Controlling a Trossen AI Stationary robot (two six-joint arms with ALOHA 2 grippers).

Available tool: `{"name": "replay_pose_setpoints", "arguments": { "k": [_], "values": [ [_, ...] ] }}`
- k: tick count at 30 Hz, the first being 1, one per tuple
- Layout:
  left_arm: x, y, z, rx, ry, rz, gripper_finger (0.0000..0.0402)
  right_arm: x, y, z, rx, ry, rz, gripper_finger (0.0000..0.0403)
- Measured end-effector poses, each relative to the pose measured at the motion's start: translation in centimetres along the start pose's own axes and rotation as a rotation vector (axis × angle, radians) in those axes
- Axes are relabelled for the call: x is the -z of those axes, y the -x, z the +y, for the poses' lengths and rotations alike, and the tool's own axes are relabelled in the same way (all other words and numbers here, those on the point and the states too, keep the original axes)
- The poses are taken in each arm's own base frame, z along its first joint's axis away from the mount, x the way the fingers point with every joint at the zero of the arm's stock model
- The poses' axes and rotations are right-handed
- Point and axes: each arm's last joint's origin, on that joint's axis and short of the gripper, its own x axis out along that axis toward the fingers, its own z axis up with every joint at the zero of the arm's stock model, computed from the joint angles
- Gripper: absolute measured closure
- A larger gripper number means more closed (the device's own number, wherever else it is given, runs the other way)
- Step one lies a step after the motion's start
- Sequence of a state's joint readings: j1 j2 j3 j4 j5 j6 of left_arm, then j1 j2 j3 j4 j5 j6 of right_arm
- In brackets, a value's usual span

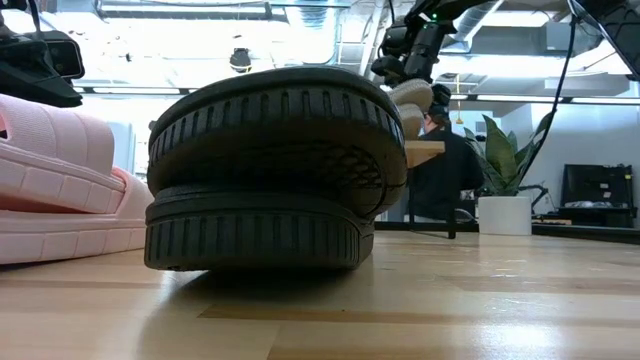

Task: Pick and place slides into the shelf
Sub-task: Put the gray pair of slides on the shelf, then put the black pair of slides on the shelf

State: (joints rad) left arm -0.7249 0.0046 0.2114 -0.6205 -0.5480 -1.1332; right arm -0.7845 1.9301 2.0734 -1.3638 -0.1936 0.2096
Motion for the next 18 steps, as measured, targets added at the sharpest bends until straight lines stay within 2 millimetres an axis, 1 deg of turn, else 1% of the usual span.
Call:
{"name": "replay_pose_setpoints", "arguments": {
  "k": [3,12,18],
  "values": [
    [0.0,0.0,0.0,-0.001,-0.001,0.000,0.0401,-0.1,0.4,0.1,-0.003,-0.002,-0.015,0.0403],
    [0.0,0.0,0.0,-0.004,-0.008,-0.005,0.0401,0.0,0.6,-0.3,0.022,-0.035,0.001,0.0403],
    [0.0,0.0,0.0,-0.005,-0.008,-0.007,0.0401,-0.3,1.0,-1.2,0.049,-0.007,-0.027,0.0403]
  ]
}}
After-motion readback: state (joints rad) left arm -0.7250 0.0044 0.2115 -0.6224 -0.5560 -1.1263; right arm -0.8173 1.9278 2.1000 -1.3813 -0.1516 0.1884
